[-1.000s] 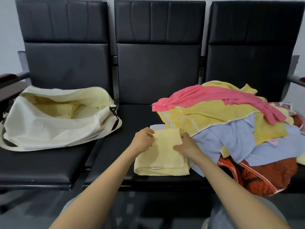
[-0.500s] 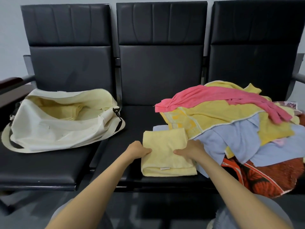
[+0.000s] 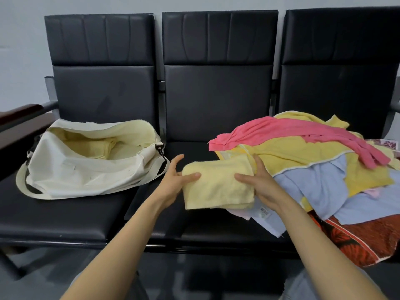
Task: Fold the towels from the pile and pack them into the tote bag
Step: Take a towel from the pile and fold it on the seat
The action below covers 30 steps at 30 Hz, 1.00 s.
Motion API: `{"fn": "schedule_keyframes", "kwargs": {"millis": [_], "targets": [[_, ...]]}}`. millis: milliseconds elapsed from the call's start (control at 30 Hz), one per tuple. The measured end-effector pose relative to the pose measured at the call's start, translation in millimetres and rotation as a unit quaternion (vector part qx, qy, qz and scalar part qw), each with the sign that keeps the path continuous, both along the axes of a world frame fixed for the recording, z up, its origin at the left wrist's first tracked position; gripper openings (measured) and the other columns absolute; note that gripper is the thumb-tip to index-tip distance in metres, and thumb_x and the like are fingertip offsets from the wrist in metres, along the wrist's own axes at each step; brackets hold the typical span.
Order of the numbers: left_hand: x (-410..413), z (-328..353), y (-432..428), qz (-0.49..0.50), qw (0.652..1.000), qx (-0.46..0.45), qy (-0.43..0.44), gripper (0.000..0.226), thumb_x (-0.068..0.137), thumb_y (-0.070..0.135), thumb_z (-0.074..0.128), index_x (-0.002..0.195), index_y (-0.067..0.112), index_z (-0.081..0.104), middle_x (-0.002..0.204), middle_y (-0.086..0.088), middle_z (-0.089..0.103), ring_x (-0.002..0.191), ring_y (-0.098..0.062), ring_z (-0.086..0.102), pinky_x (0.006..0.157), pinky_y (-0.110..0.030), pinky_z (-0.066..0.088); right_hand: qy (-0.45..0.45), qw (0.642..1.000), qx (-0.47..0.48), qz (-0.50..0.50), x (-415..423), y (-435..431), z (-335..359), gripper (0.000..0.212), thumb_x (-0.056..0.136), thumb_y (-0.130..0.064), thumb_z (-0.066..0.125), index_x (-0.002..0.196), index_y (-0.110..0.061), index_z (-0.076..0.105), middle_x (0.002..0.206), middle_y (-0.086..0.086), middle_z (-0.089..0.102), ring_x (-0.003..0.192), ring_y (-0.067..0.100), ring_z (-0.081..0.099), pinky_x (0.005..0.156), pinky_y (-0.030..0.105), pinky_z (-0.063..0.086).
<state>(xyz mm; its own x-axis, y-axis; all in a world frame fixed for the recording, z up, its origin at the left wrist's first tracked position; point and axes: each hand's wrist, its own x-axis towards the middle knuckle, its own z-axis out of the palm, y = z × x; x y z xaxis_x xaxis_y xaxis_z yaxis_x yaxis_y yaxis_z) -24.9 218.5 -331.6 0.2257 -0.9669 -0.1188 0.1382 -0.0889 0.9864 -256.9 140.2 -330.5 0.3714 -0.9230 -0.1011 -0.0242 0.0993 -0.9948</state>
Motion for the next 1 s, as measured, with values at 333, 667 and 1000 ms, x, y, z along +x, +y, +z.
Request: {"fn": "schedule_keyframes", "kwargs": {"millis": [333,667,1000], "targets": [[0.0,10.9,11.7,-0.025,0.948,-0.074,-0.309,0.069,0.069,0.016,0.080,0.126,0.044,0.053,0.119,-0.006,0.054,0.106,-0.015,0.054,0.096,-0.026,0.046,0.072,0.983,-0.138,0.093,-11.2,10.0,15.5,0.063,0.072,-0.003,0.080,0.120,-0.037,0.059,0.127,-0.005,0.056,0.117,0.017,0.055,0.097,0.035,0.050],[-19.0,-1.1,9.9,0.072,0.827,-0.108,-0.547,0.069,0.086,0.012,0.067,0.146,0.022,0.034,0.102,0.002,0.032,0.091,-0.014,0.036,0.076,-0.019,0.029,0.349,0.870,-0.347,-0.041,3.9,16.5,9.0,0.064,0.085,-0.005,0.064,0.142,-0.020,0.037,0.133,0.008,0.045,0.120,0.023,0.043,0.091,0.027,0.037],[-4.7,1.3,13.9,0.088,0.807,-0.103,-0.575,0.034,0.072,0.016,0.072,0.106,0.018,0.066,0.104,0.002,0.042,0.096,-0.015,0.045,0.072,-0.030,0.044,0.400,0.841,-0.359,-0.060,8.2,16.7,9.9,0.026,0.082,-0.022,0.066,0.107,-0.016,0.061,0.101,0.000,0.042,0.097,0.017,0.040,0.071,0.028,0.035]]}}
